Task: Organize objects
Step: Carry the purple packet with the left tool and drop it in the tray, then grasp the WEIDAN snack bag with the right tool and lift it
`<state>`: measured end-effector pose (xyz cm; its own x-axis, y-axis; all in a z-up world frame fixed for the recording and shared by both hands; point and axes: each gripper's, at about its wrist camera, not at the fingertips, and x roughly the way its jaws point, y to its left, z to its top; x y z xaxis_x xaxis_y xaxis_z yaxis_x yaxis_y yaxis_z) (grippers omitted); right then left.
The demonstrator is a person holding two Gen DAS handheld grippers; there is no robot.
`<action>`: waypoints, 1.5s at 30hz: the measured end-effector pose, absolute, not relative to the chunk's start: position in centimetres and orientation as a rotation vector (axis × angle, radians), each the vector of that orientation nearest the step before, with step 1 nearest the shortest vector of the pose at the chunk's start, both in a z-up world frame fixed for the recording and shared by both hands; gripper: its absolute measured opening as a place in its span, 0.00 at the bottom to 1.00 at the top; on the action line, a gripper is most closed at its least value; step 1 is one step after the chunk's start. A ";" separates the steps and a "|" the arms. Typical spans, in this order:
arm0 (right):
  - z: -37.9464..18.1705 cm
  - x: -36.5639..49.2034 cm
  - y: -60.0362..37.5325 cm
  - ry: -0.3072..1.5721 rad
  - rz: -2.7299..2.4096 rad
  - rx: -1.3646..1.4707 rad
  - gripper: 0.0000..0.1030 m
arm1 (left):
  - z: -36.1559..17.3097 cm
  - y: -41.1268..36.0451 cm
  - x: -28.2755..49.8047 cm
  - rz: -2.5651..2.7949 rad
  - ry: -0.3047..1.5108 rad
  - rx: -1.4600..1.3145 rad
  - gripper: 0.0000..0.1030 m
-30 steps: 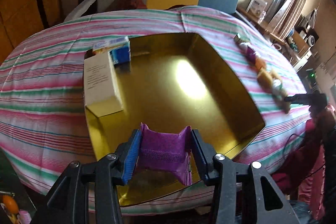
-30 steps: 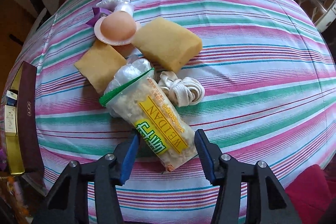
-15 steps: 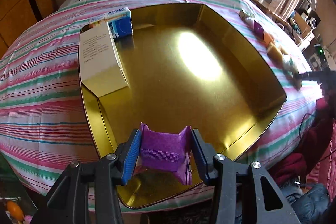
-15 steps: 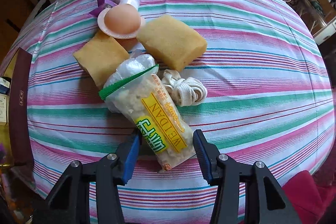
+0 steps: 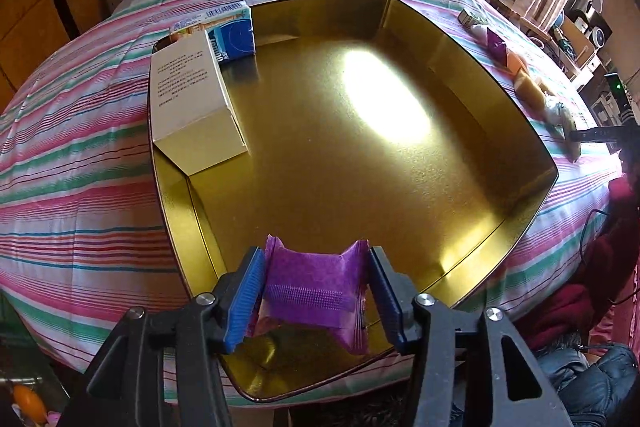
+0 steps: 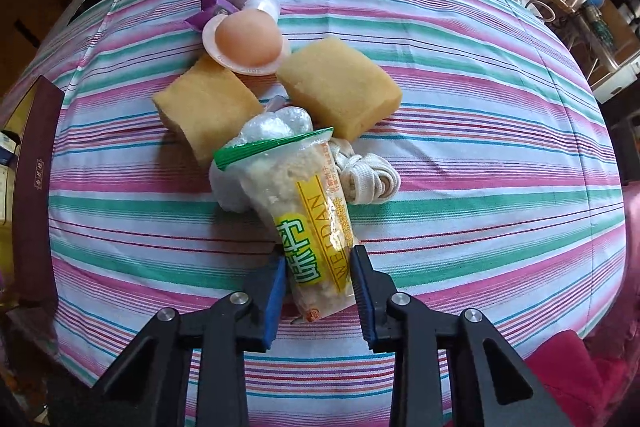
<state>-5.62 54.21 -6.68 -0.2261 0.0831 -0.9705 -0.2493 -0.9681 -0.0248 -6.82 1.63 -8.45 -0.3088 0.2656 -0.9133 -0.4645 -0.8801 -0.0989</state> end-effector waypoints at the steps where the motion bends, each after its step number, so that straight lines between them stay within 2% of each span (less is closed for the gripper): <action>1: -6.8 -5.3 54.4 0.199 2.297 -1.804 0.31 | -8.5 1.9 -6.9 2.214 0.259 -1.494 0.53; 6: -6.9 -5.0 54.2 0.199 2.305 -1.805 0.30 | -8.6 2.1 -6.9 2.203 0.259 -1.491 0.56; 9: -6.4 -5.0 54.2 0.208 2.329 -1.787 0.27 | -8.4 2.0 -6.9 2.201 0.243 -1.484 0.59; 17: -3.5 -3.9 52.5 0.180 2.402 -1.728 0.22 | -7.8 1.6 -7.1 2.208 0.204 -1.463 0.60; 36: -1.1 -3.1 49.7 0.284 2.529 -1.662 0.19 | -4.3 -1.3 -6.5 2.312 -0.035 -1.349 0.62; 41: 1.0 -3.3 46.8 0.234 2.626 -1.629 0.18 | -4.0 -1.6 -6.5 2.330 -0.084 -1.336 0.62; 45: -0.5 -4.4 45.9 0.181 2.582 -1.684 0.18 | -4.1 -1.8 -6.4 2.331 -0.115 -1.341 0.62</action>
